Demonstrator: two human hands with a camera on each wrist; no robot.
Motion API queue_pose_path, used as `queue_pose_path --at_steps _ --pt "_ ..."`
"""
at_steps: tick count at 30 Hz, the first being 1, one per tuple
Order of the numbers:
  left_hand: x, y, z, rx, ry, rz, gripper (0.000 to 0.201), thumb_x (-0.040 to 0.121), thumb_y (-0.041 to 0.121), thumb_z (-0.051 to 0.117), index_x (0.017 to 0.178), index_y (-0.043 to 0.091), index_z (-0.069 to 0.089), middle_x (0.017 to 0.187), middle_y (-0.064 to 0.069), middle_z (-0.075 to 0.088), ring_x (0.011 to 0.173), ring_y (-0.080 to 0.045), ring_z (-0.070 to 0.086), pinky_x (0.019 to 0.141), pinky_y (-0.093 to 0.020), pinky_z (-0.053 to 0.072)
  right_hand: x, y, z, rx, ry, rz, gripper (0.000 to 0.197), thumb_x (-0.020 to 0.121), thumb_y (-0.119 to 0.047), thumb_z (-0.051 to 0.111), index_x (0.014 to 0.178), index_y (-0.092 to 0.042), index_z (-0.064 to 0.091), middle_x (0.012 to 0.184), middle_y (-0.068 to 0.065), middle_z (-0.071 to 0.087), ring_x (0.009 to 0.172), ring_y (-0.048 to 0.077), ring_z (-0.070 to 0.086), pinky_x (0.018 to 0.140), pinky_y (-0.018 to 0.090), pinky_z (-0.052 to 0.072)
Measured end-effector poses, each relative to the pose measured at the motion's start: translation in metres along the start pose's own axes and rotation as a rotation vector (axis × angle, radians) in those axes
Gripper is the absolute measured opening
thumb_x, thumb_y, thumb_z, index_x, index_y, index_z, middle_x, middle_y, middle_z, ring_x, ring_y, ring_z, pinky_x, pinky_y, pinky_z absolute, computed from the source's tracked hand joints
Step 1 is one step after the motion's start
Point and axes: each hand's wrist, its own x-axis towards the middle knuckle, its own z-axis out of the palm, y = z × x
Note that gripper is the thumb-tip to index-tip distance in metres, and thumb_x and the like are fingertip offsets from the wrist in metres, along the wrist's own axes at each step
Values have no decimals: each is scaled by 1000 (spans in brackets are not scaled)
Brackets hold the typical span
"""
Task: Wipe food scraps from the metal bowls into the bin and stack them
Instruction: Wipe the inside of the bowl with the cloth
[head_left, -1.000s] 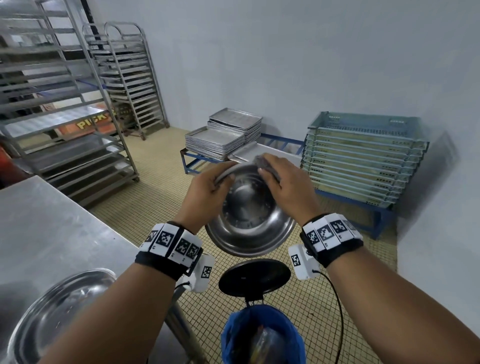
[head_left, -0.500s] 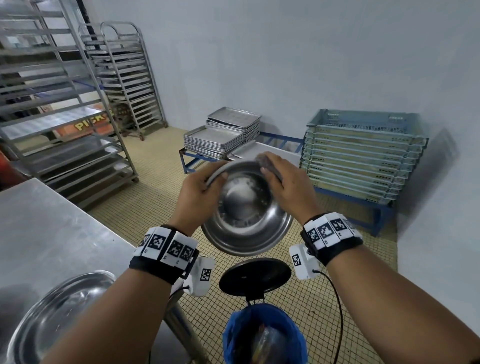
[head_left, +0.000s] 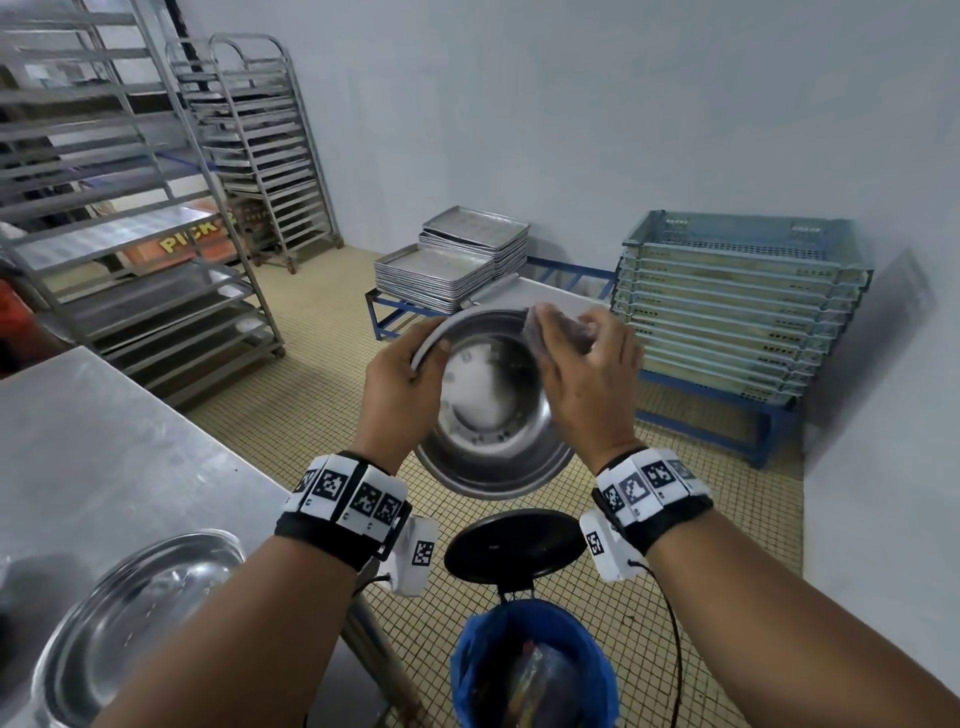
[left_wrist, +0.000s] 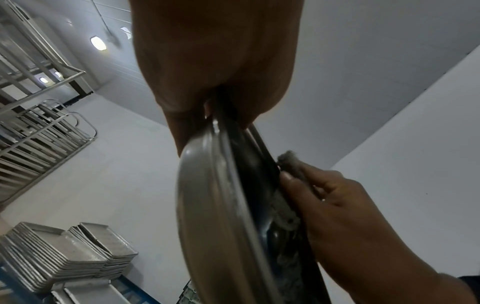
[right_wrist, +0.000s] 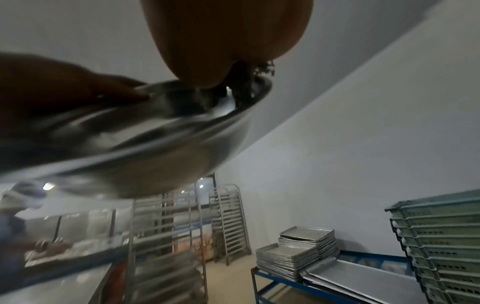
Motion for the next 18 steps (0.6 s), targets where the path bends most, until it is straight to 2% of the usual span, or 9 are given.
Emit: queue_pose_path --at_steps 2,3,4,6,8,12,15,17,18 --pt "-2 3 3 -7 18 16 25 104 17 63 120 35 71 105 12 77 97 -11 74 89 -43 62 -10 -9 6 59 -83 -89 48 107 -45 36 138 -19 63 110 14 57 96 17 45 84 28 44" --pt "-2 4 4 -11 19 14 27 104 16 63 117 38 71 104 13 77 97 -10 74 89 -43 61 -15 -11 11 92 -146 -119 48 107 -42 36 136 -16 65 108 14 61 95 19 51 80 28 49" --pt "-3 7 6 -6 16 11 28 104 15 62 114 40 70 103 14 77 96 -9 73 89 -41 61 -19 -10 14 117 -198 -139 46 103 -36 39 133 -14 66 109 14 65 95 25 59 78 34 56" --pt "-3 11 6 5 18 17 27 104 15 62 112 40 71 101 14 77 95 -7 73 86 -38 61 -28 -6 19 142 -257 -155 44 94 -24 44 127 -10 68 117 14 69 101 33 66 77 46 62" --pt "-1 11 4 -15 43 28 25 104 15 62 114 34 74 100 10 78 94 -10 73 84 -38 62 -35 -2 22 139 -314 -194 43 93 -21 46 128 -10 68 128 11 68 116 33 62 81 46 62" --pt "3 10 -1 7 71 41 23 104 17 62 120 25 76 102 10 77 97 -7 72 84 -27 58 -51 -3 25 154 -399 -407 43 94 -17 68 137 -12 64 140 6 63 133 27 49 96 41 56" --pt "3 15 1 11 49 42 24 105 18 61 123 24 75 104 10 77 99 -7 71 83 -20 56 -49 -7 25 164 -444 -312 50 104 -31 48 153 -20 45 157 0 45 148 27 33 107 45 47" --pt "4 17 4 9 41 49 24 105 18 60 122 24 76 103 10 77 99 -9 72 85 -26 57 -40 -14 24 138 -493 -275 54 106 -36 37 159 -24 31 166 -1 29 155 28 19 116 48 38" --pt "4 17 4 9 49 48 23 104 18 61 121 24 76 102 11 77 99 -10 72 87 -30 58 -37 -17 24 134 -539 -326 55 106 -37 36 159 -25 30 167 -2 26 155 28 17 117 49 36"
